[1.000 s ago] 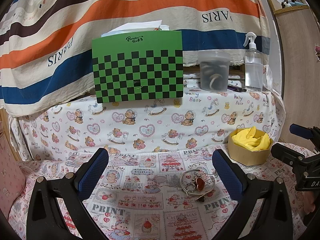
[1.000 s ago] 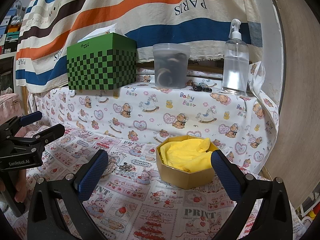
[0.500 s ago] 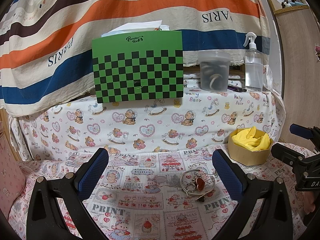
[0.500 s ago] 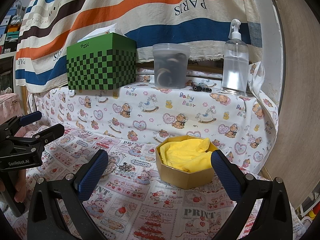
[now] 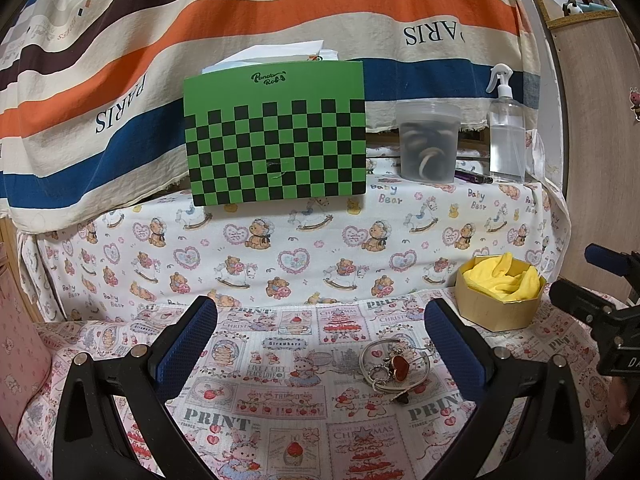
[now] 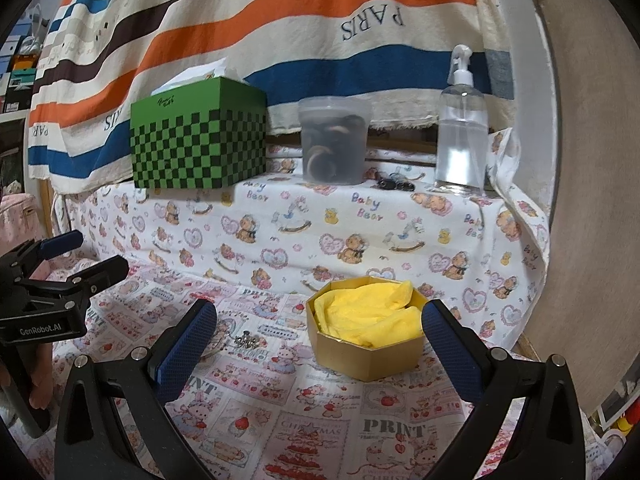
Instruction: Organize jewelry
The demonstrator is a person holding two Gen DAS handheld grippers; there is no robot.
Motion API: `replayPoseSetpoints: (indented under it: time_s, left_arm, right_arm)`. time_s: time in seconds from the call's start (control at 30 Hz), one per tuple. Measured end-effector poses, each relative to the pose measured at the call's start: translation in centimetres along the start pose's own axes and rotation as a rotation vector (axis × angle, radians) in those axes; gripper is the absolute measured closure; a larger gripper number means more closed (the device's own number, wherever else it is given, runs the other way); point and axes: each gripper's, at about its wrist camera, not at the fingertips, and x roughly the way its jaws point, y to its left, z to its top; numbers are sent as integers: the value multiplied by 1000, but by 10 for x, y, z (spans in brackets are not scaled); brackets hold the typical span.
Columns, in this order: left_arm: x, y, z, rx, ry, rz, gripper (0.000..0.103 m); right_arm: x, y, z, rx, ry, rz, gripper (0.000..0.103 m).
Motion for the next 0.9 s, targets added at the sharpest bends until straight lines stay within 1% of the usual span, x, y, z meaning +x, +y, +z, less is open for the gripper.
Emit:
replayPoseSetpoints:
  time_s: [0.1,0.2,0.3,0.43,0.7,0.83,0.9]
  left_arm:
    - [-1,0,0,0,0,0,0]
    - [0,0,0,1,0,0,0]
    - [-1,0,0,-1,-3,-1,0]
    - [-2,-1,0,-1,-15,-6,0]
    - [0,0,-1,-5,-5,-3,0]
    - [3,2,-1,-6,17,-22,0]
    - [5,6,-1,-24,22,-6,0]
  right_arm:
    - [-2,-1,0,0,-11,4,0]
    - [-2,-1,0,11,-5,-48,0]
    - [-3,-4,-1,22,0,-34,1]
    - [-3,-3,-2,16,0,-51,3]
    - [0,-3,-2,20,22,-58,5]
    - [1,-2,-3,17,22,-62,5]
    - [1,-3,-3,15,23,-58,5]
